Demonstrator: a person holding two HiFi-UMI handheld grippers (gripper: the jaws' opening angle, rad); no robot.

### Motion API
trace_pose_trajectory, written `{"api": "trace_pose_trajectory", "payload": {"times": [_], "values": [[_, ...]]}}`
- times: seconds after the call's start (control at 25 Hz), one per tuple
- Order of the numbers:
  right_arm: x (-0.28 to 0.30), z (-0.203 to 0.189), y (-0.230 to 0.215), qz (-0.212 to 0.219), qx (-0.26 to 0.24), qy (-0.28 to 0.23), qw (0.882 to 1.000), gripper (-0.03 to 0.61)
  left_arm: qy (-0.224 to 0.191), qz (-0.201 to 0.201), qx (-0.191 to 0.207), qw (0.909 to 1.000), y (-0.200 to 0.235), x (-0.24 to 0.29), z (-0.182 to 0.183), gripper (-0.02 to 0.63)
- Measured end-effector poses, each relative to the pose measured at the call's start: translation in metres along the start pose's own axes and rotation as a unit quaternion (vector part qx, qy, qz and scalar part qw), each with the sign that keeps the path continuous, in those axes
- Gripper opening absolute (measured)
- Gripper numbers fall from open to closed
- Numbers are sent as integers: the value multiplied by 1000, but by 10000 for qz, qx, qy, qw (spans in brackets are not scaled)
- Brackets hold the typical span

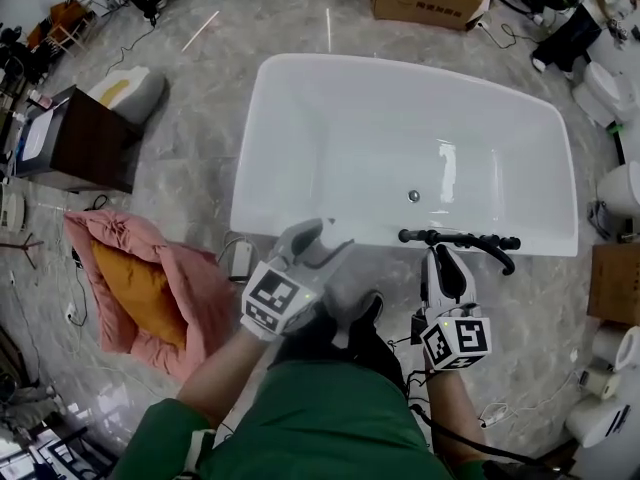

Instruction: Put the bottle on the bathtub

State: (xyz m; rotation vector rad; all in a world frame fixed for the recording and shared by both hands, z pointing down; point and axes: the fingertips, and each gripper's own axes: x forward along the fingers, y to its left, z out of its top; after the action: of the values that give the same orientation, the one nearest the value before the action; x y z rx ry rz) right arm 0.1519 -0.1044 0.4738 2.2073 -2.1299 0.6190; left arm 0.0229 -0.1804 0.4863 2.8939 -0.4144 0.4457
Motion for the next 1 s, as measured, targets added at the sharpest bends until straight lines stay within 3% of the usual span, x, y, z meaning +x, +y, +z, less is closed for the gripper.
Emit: {"api": "trace_pose_trajectory", "payload": {"times": [1.0], "values": [[60,-42,-67,22,198,506,9985,58,595,35,-334,9977,27,107,-69,189]]}}
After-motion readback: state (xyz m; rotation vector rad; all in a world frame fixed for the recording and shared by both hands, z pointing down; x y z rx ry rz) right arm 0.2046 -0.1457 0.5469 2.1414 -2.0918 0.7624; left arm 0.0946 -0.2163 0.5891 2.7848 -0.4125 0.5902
